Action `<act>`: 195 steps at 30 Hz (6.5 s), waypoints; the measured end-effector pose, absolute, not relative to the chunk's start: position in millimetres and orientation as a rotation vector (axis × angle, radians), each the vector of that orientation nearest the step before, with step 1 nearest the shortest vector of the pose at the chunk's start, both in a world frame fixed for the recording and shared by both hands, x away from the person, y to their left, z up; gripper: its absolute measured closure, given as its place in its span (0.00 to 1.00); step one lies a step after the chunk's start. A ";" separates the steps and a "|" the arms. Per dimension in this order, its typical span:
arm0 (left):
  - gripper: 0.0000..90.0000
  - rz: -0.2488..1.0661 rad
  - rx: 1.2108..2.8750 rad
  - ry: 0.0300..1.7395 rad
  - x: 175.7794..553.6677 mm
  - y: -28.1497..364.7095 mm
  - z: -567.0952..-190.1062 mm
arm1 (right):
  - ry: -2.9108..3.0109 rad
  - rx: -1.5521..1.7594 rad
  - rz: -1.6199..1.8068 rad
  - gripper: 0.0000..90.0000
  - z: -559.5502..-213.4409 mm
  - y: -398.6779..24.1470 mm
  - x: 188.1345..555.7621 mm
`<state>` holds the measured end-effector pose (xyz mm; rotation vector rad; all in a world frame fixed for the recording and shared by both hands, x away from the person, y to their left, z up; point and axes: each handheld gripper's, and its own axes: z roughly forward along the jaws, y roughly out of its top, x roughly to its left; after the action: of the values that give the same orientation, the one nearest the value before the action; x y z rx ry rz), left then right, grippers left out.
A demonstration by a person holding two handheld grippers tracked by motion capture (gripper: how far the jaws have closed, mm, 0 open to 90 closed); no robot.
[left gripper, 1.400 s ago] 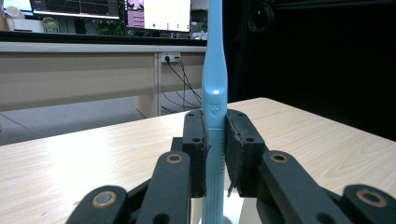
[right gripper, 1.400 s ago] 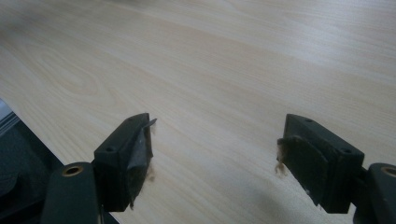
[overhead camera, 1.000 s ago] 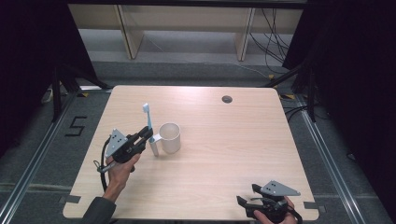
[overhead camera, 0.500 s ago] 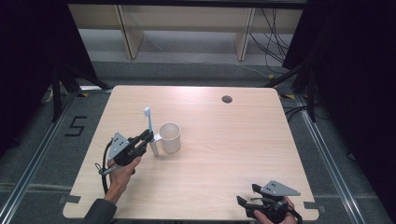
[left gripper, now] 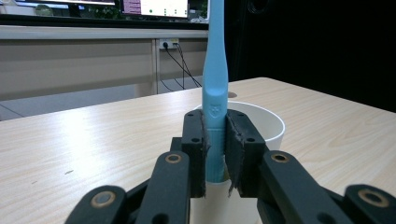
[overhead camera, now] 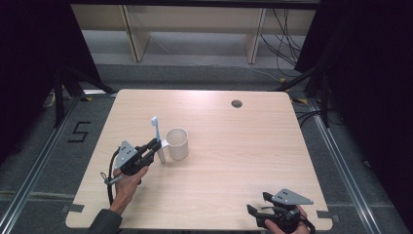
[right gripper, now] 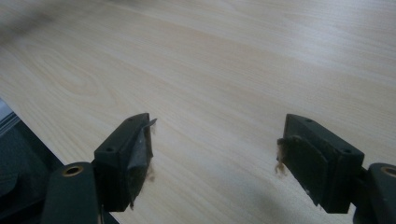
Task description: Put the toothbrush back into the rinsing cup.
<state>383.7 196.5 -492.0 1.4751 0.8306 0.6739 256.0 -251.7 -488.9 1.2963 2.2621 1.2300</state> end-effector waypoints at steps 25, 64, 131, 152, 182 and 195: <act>0.50 0.686 1.495 0.854 375.0 198.5 -483.1 | 2.257 1.241 1.200 0.29 -488.9 -254.6 258.0; 0.29 0.575 1.519 0.922 366.1 209.4 -472.6 | 2.264 1.261 1.219 0.29 -489.4 -253.4 257.9; 0.24 0.456 1.698 0.900 315.1 209.6 -466.4 | 2.260 1.244 1.204 0.29 -490.1 -253.0 258.7; 0.18 0.398 1.733 0.872 291.3 212.0 -473.4 | 2.257 1.264 1.209 0.29 -490.1 -252.4 258.1; 0.18 0.341 1.854 0.847 257.6 213.2 -491.9 | 2.256 1.287 1.227 0.29 -490.0 -250.1 256.2; 0.18 0.337 1.938 0.798 240.5 205.7 -497.8 | 2.254 1.271 1.236 0.29 -490.5 -249.3 256.5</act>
<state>240.5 205.7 -497.8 1.9380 0.7983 0.3369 256.5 -249.3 -490.5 1.2709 2.2539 1.2359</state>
